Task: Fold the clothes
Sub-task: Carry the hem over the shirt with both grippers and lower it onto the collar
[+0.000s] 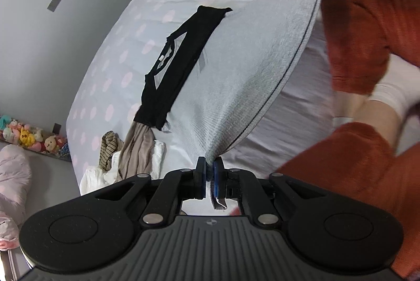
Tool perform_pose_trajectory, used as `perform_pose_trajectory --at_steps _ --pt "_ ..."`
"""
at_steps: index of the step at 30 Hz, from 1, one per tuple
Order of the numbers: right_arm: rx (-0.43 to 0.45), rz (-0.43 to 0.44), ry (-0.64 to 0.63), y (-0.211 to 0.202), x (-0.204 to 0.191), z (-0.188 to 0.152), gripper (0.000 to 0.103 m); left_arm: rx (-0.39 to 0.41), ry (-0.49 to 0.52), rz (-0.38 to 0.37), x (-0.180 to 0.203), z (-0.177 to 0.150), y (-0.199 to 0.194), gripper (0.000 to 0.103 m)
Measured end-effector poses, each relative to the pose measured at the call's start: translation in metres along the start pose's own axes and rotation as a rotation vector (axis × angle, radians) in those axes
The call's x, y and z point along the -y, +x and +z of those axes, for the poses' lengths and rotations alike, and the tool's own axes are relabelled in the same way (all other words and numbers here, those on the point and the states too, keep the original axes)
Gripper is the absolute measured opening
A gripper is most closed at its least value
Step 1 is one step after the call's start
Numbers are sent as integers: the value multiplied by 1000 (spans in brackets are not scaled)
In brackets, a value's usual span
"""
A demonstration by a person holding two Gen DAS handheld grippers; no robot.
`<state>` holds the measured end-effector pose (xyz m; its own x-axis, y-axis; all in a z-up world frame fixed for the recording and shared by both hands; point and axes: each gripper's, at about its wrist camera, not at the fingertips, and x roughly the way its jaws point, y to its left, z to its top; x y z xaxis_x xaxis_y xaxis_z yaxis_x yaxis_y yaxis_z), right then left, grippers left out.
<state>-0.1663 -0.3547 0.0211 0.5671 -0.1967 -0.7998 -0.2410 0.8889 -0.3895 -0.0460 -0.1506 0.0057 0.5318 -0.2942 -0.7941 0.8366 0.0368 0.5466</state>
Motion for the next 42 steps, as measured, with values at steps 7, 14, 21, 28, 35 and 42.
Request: perform_pose_trajectory --at_steps 7,14,21,28,35,42 --pt "-22 28 -25 -38 -12 -7 3 5 24 -52 10 -4 -31 3" --pt "-14 -1 -43 -40 -5 2 3 8 48 -27 0 3 -22 3" --pt "-1 -45 -16 -9 39 32 3 38 41 -21 -52 23 13 3" --pt "-2 -66 1 34 96 71 3 30 13 -28 -109 52 54 3" --pt "-51 -29 6 96 150 102 3 -3 -21 -98 -160 74 113 3" --pt "-81 14 58 177 194 124 3 -73 -92 -162 -197 84 194 3"
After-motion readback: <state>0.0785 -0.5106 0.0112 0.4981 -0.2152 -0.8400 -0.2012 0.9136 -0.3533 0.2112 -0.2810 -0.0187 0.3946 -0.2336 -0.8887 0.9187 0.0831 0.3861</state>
